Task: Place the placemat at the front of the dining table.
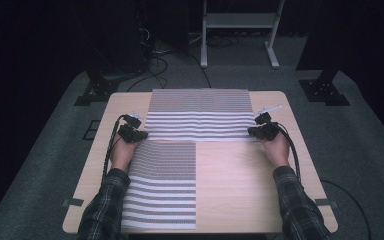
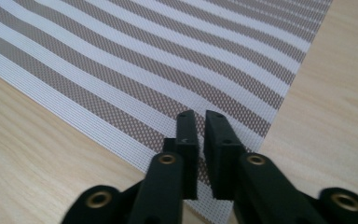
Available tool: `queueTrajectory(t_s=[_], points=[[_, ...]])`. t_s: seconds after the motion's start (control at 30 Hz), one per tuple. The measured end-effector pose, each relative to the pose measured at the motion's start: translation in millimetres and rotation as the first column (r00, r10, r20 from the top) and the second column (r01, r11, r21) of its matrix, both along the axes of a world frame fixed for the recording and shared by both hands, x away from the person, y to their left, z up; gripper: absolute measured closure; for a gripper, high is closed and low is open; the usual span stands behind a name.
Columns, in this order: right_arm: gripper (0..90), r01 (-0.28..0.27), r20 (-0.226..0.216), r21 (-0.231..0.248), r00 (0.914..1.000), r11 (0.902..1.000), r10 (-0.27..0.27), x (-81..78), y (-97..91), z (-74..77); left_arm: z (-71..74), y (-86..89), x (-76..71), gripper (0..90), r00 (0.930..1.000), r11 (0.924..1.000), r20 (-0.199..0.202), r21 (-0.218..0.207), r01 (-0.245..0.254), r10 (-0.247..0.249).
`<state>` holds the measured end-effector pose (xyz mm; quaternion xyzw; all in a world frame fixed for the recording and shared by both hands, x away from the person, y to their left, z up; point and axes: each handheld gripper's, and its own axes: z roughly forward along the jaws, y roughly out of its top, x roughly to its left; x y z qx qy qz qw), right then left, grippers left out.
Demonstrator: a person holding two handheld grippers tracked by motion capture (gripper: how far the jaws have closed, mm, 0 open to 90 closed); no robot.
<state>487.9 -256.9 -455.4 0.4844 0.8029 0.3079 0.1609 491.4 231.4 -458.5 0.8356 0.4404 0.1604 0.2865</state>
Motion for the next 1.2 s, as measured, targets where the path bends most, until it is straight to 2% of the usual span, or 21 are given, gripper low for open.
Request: queueTrajectory(t_s=[0.1,0.17,0.3,0.4,0.43,0.47,0.53,0.67,0.77,0.87,1.0,1.1,1.17,1.2], points=[[89.9,-0.003,-0.024,-0.025,0.9997,0.9997,0.002,-0.4,-2.2,-8.1,0.3,-0.5,-0.1,86.1,1.0,0.9999,0.002,0.011,0.006,-0.006],[90.0,0.001,-0.022,-0.006,0.9997,1.0,-0.001,-1.3,-4.8,-9.7,0.2,-0.5,-0.1,86.1,1.0,0.9999,0.002,0.011,0.006,-0.006],[89.9,-0.016,-0.017,-0.049,0.9997,0.9987,0.015,-2.6,-2.5,-8.6,0.4,-1.3,-0.4,86.1,1.0,0.9998,0.003,0.019,0.002,-0.002],[86.4,-0.017,-0.013,-0.071,0.9998,0.9973,0.017,-2.4,-0.7,-7.6,1.6,0.7,-0.4,84.0,1.0,0.9998,0.004,-0.017,-0.008,0.008],[84.5,-0.018,-0.011,-0.062,0.9998,0.9979,0.018,-2.6,-1.8,-7.2,3.5,2.2,-0.8,82.6,0.9999,0.9992,0.011,-0.04,-0.009,0.01],[83.4,-0.021,-0.01,-0.027,0.9997,0.9994,0.021,-2.9,-3.6,-6.2,6.1,3.2,-1.3,81.8,0.9998,0.9986,0.018,-0.053,-0.009,0.01],[79.3,-0.017,-0.001,0.006,0.9999,0.9998,0.017,-4.2,-6.2,-2.1,12.2,3.9,-2.9,79.3,0.9993,0.9985,0.036,-0.055,-0.002,0.004],[66.9,-0.028,0.014,0.018,0.9995,0.9995,0.028,-9.3,-7.3,8.3,23.7,8.6,-8.6,69.5,0.9989,0.9978,0.047,-0.066,0.009,-0.006],[54.6,-0.032,0.025,0.017,0.9992,0.9994,0.031,-15.3,-7.5,16.0,30.0,13.7,-14.4,58.7,0.9994,0.9956,0.032,-0.092,0.017,-0.014],[42.9,-0.034,0.045,0.03,0.9985,0.999,0.032,-23.7,-7.4,22.7,36.0,16.6,-23.3,46.9,0.9989,0.9933,0.036,-0.111,0.034,-0.03],[31.0,-0.028,0.065,0.036,0.9976,0.999,0.025,-34.2,-8.2,29.8,41.5,19.5,-34.9,32.3,0.9984,0.9883,0.032,-0.144,0.051,-0.047],[20.6,-0.016,0.07,0.044,0.9975,0.9989,0.013,-41.7,-10.5,34.1,44.0,19.0,-45.4,22.1,0.9974,0.9882,0.035,-0.138,0.067,-0.063],[12.7,-0.011,0.081,0.017,0.9967,0.9998,0.009,-47.5,-10.8,36.3,45.5,19.0,-52.7,15.5,0.9965,0.9872,0.047,-0.141,0.075,-0.069],[12.2,-0.003,0.082,0.008,0.9966,1.0,0.003,-50.5,-10.9,37.3,46.3,18.7,-56.3,11.5,0.9961,0.9875,0.053,-0.138,0.077,-0.07]])
